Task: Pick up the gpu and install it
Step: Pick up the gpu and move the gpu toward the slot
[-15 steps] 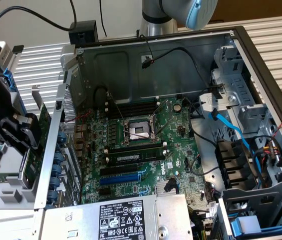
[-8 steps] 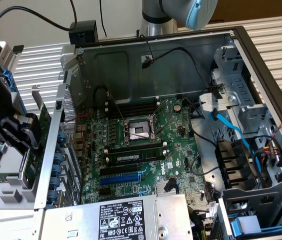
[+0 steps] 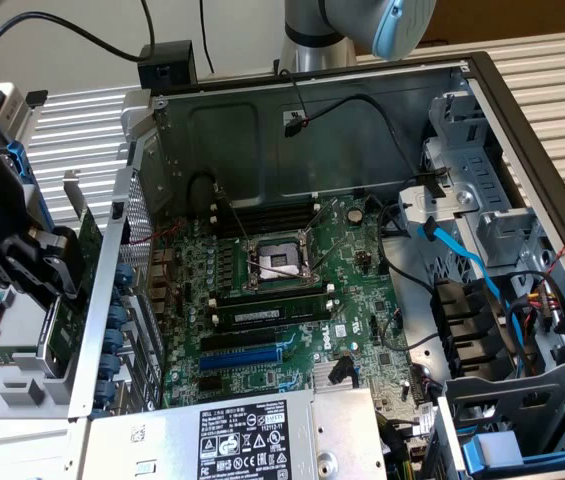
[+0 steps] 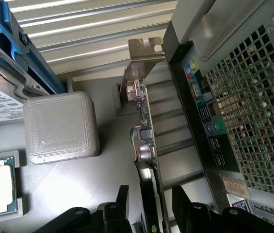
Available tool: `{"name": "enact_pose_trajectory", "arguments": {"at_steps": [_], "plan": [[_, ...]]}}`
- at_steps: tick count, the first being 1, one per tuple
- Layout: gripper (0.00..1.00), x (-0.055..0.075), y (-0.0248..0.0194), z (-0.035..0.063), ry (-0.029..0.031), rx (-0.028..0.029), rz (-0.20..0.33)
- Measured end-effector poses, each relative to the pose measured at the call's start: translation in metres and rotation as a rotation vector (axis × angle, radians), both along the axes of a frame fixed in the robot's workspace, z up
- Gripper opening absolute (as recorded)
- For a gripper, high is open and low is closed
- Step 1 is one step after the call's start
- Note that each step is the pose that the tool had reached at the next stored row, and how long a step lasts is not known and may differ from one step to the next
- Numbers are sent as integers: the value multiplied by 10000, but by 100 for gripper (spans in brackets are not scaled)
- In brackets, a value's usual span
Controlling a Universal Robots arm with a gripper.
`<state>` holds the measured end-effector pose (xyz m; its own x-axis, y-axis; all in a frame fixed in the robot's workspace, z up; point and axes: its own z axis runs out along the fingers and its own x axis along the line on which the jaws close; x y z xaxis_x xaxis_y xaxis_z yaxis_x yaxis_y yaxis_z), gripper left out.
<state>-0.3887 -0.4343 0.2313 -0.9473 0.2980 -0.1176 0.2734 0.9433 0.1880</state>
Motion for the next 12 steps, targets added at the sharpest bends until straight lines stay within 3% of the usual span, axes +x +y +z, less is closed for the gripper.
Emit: {"name": "enact_pose_trajectory", "arguments": {"at_steps": [12], "plan": [[48,9,-2,-5,1,1,1]]}}
